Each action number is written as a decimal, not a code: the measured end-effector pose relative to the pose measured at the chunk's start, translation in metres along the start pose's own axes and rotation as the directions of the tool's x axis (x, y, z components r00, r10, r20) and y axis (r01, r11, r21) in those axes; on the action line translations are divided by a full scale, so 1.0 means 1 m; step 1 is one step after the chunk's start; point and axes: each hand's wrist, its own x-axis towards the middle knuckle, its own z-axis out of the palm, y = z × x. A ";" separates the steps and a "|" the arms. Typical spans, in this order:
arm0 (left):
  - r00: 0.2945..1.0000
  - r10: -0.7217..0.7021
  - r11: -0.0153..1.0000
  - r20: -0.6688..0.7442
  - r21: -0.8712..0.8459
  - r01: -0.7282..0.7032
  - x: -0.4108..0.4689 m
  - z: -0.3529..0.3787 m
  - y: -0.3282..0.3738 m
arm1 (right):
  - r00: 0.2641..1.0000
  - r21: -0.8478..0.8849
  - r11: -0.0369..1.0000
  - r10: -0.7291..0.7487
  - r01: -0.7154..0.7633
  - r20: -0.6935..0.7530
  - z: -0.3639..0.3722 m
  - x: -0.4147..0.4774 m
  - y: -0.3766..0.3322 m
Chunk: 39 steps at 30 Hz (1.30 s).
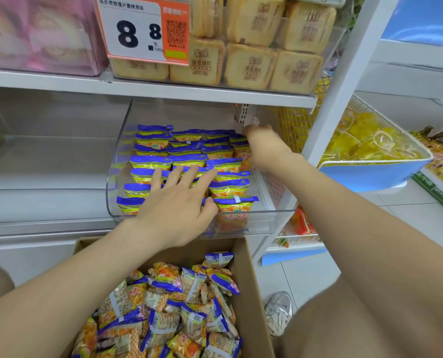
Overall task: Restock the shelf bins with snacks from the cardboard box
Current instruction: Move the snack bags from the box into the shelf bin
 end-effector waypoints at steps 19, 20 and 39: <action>0.715 0.041 0.959 0.698 0.174 -0.224 -0.090 0.117 -0.016 | 0.688 0.144 0.854 -0.492 0.499 0.534 0.048 -0.219 -0.096; 0.698 0.058 0.964 0.713 0.143 -0.225 -0.091 0.131 -0.020 | 0.670 0.141 0.857 -0.480 0.495 0.566 0.054 -0.215 -0.095; 0.860 -0.045 0.808 0.508 -0.488 0.330 -0.067 0.122 0.012 | 0.659 0.165 0.878 -0.450 0.449 0.603 0.043 -0.181 -0.068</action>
